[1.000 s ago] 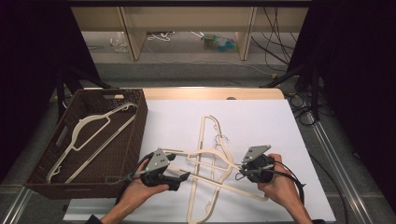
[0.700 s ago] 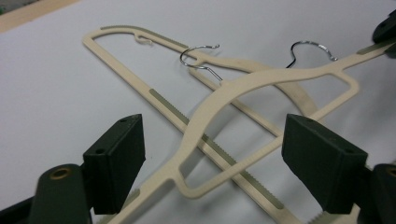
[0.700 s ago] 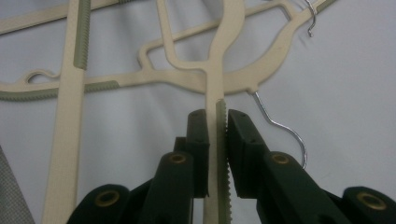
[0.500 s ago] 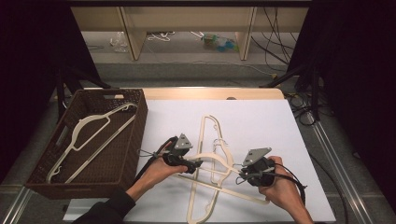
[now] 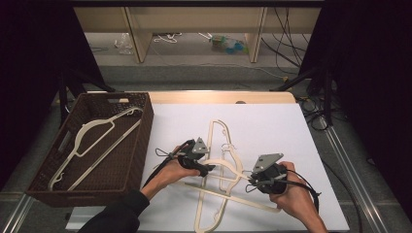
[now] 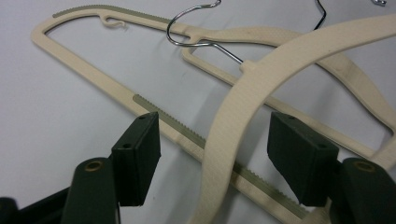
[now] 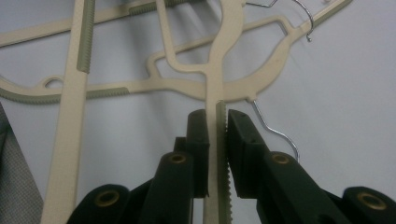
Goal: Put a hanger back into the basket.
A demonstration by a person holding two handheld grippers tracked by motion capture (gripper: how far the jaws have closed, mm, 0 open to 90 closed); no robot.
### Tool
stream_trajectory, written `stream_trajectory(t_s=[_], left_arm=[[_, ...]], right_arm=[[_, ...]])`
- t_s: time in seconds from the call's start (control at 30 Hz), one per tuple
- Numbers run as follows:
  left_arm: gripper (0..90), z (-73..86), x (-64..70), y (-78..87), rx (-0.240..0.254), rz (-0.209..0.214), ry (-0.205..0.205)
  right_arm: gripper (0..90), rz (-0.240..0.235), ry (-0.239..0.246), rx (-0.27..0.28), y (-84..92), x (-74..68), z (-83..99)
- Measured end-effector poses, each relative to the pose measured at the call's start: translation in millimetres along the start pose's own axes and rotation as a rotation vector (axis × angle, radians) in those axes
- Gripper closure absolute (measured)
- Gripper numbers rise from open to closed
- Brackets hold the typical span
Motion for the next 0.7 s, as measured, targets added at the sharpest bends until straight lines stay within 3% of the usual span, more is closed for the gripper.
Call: stream_trajectory(t_s=[0.17,0.43,0.47,0.6,0.63,0.67,0.7], left_arm=[[46.1,-2.9,2.0,-5.2,0.019,0.023,-0.041],[57.8,-2.3,5.4,-5.8,0.028,0.065,-0.063],[59.5,-1.2,4.3,-4.5,0.016,0.072,-0.092],[65.3,-2.9,6.1,-3.6,0.032,0.095,-0.076],[65.7,0.0,3.1,-1.2,0.004,0.106,-0.130],[66.4,-2.2,5.9,-1.9,0.024,0.108,-0.088],[66.7,-3.7,7.1,-0.9,0.033,0.113,-0.071]], right_arm=[[79.9,-0.001,0.000,0.002,1.3,-1.9,-1.4],[79.9,-0.007,0.020,-0.001,1.9,-3.8,-2.7],[79.8,-0.006,0.016,-0.007,2.4,-4.2,-2.2],[79.8,-0.008,0.017,-0.001,2.7,-4.8,-3.0],[79.8,-0.009,0.019,-0.002,2.8,-5.0,-3.0],[79.8,-0.011,0.022,0.001,3.2,-5.0,-3.2],[79.8,-0.011,0.032,0.003,3.4,-4.4,-3.6]])
Point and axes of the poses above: each handheld gripper's, and its own axes: y roughly backward along the jaws, z roughly out of its underside, x roughly to its right, the point moved 9 cm from there along -y, roughly forward along the jaws, and after that the axes turned 11 degrees about -z, right-handed, at the moved point
